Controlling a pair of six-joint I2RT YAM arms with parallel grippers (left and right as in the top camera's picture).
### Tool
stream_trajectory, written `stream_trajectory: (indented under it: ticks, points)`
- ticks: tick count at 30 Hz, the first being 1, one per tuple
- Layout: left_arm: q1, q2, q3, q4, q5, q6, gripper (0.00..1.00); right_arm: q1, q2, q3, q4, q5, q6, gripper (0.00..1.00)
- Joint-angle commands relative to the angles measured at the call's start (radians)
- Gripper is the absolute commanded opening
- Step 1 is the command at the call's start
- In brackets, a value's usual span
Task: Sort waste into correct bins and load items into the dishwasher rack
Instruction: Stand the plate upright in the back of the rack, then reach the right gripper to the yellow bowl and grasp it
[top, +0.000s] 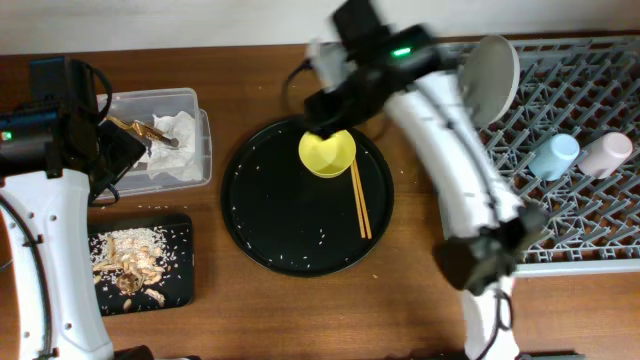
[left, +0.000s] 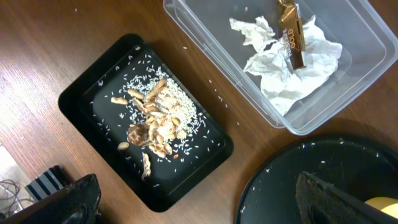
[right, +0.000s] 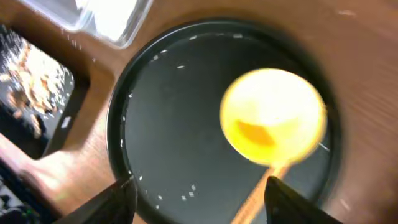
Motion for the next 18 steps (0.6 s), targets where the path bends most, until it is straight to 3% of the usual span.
stream_trajectory:
  ticks: [1,5,13,16,18]
  points:
    - [0.001,-0.002,0.009,0.002,-0.004,-0.009,0.99,0.111,0.149,-0.014,0.088,0.126,0.09,0.64]
    - [0.001,-0.002,0.009,0.002,-0.004,-0.009,0.99,0.164,0.333,-0.015,0.172,0.259,0.091,0.64]
    - [0.001,-0.002,0.009,0.002,-0.004,-0.009,0.99,0.158,0.399,-0.016,0.216,0.429,0.106,0.64]
    - [0.001,-0.002,0.009,0.002,-0.003,-0.009,0.99,0.151,0.424,-0.025,0.213,0.425,0.162,0.42]
    - [0.001,-0.002,0.009,0.002,-0.003,-0.009,0.99,0.151,0.418,-0.024,0.194,0.425,0.163,0.17]
